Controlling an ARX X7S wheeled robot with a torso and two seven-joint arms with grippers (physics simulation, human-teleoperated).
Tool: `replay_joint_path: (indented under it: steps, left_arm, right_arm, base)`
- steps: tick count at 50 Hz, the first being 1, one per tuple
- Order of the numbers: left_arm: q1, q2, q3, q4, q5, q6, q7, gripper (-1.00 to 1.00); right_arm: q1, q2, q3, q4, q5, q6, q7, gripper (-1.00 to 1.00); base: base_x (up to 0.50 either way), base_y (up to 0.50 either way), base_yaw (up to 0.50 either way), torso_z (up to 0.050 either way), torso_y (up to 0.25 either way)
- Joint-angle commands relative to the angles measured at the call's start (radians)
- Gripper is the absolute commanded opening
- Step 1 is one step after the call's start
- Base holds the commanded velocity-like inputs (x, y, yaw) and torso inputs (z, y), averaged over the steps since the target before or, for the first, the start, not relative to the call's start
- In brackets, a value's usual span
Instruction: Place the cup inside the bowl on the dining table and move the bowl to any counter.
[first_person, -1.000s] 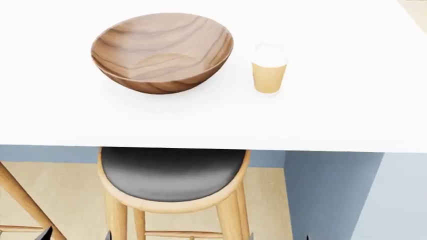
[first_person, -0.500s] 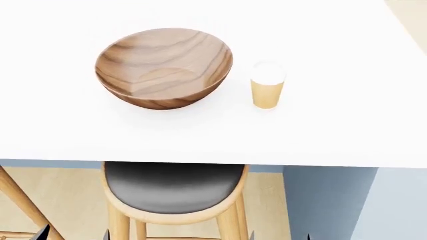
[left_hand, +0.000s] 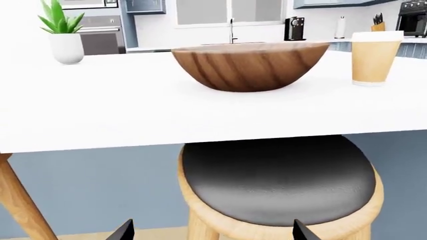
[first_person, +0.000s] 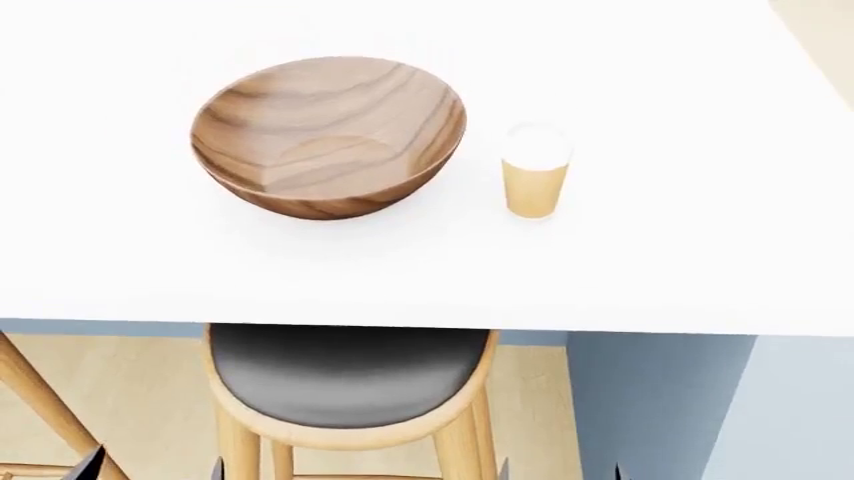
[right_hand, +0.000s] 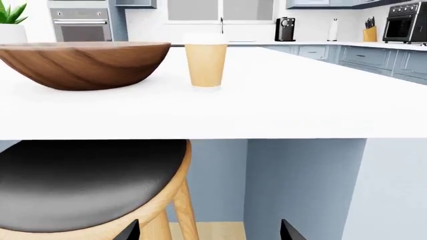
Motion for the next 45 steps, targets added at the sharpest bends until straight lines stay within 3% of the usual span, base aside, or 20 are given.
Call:
replay_joint_path:
  steps: [1,10,16,32,35,38,45]
  left_arm:
    - [0.020,0.161,-0.184,0.008,0.157,-0.039,0.182,1.00]
    - [0.023,0.141,-0.166,0.020,0.132,-0.044,0.159,1.00]
    - [0.028,0.130,-0.182,0.102,0.074,-0.126,0.151,1.00]
    - [-0.219,0.016,-0.199,0.596,-0.021,-0.844,0.158,1.00]
    - [-0.280,-0.008,-0.207,0.652,-0.039,-0.951,0.161,1.00]
    - [-0.363,-0.015,-0.285,0.724,-0.100,-1.090,0.180,1.00]
    - [-0.494,-0.054,-0.357,0.748,-0.152,-1.260,0.201,1.00]
  right_arm:
    - [-0.022,-0.150,0.180,-0.009,-0.151,0.031,-0.174,1.00]
    - [-0.020,-0.128,0.157,-0.010,-0.124,0.032,-0.144,1.00]
    - [-0.016,-0.113,0.171,-0.107,-0.090,0.101,-0.118,1.00]
    - [0.258,0.042,0.291,-0.675,0.033,0.753,-0.066,1.00]
    - [0.315,0.074,0.314,-0.723,0.054,0.840,-0.069,1.00]
    - [0.389,0.104,0.352,-0.775,0.087,0.949,-0.070,1.00]
    - [0.568,0.161,0.455,-0.799,0.179,1.150,-0.104,1.00]
  base:
    - [0.00,0.00,0.00,0.000,0.000]
    - [0.00,0.00,0.00,0.000,0.000]
    - [0.00,0.00,0.00,0.000,0.000]
    - [0.00,0.00,0.00,0.000,0.000]
    - [0.00,0.00,0.00,0.000,0.000]
    - [0.00,0.00,0.00,0.000,0.000]
    - [0.00,0.00,0.00,0.000,0.000]
